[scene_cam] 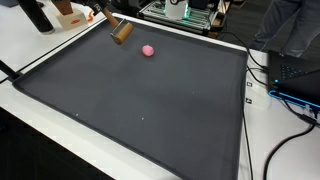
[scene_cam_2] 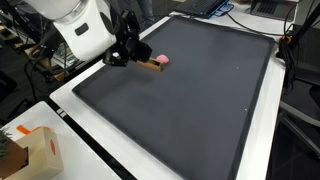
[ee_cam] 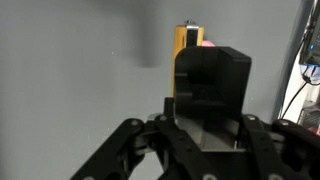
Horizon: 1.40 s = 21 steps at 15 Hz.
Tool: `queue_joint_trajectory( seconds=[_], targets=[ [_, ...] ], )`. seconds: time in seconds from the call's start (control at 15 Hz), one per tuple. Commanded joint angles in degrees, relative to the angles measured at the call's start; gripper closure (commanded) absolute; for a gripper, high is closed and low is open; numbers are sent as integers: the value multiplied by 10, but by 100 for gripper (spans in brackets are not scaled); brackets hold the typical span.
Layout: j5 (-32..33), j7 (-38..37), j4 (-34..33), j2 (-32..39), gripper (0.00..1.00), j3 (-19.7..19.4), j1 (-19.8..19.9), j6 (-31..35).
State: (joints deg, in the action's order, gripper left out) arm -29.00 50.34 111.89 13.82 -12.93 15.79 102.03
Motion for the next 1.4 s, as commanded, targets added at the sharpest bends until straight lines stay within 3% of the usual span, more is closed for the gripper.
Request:
queue_joint_trajectory(
  seconds=[0.0,0.73,1.33],
  targets=[
    [-15,6,-13,8,77,14,18,-7],
    [-5,-15,-11,1,77,32,6,17],
    [47,-90,8,-39,77,58,-36,85]
  ],
)
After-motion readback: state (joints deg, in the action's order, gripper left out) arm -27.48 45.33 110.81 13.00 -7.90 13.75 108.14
